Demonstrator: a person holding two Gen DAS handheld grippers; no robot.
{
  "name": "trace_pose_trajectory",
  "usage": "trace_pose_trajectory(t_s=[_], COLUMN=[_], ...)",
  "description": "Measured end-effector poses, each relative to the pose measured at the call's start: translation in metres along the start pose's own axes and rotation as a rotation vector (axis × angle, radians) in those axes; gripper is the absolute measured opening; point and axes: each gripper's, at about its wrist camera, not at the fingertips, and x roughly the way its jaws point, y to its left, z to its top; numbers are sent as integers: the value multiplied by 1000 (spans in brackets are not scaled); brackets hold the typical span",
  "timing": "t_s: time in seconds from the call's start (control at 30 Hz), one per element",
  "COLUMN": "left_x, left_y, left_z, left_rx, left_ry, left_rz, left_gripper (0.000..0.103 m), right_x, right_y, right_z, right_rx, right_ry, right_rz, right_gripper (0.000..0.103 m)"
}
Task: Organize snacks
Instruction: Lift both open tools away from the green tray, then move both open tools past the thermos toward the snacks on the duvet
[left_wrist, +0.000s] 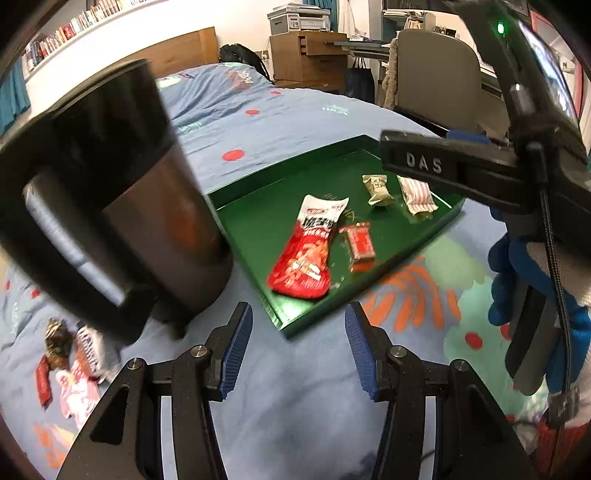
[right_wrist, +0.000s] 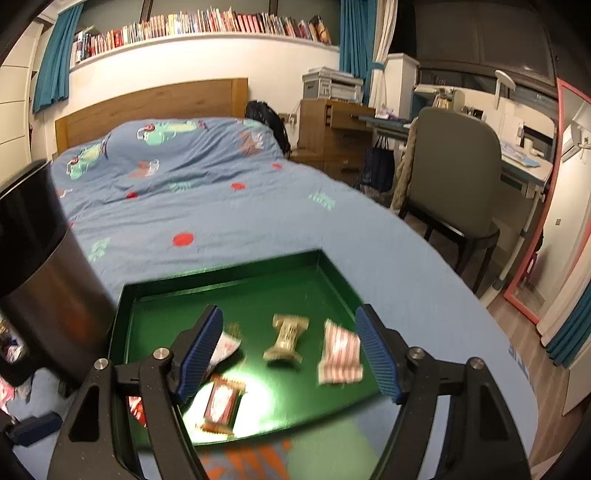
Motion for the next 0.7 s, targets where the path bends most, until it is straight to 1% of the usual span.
trace_pose_trajectory(t_s=[0.13,0.37,0.53,0.7], left_x=[-16,-42,-61,-73], left_y=[12,47,81,109], left_z=[-22,-61,-90,-117], left_rx=[-24,-104,-188,-253], left_ry=[13,33,31,42], left_rz=[14,69,115,147], left_gripper=[47,49,51,51], right_x=[-14,-46,-70,-91], right_y=[6,25,50,87], right_z=[-17,-43,-55,-64], right_rx=[-20,-60,-91,-162], right_ry=[53,116,131,129], right_rz=[2,52,109,160], right_gripper=[90,90,90,90])
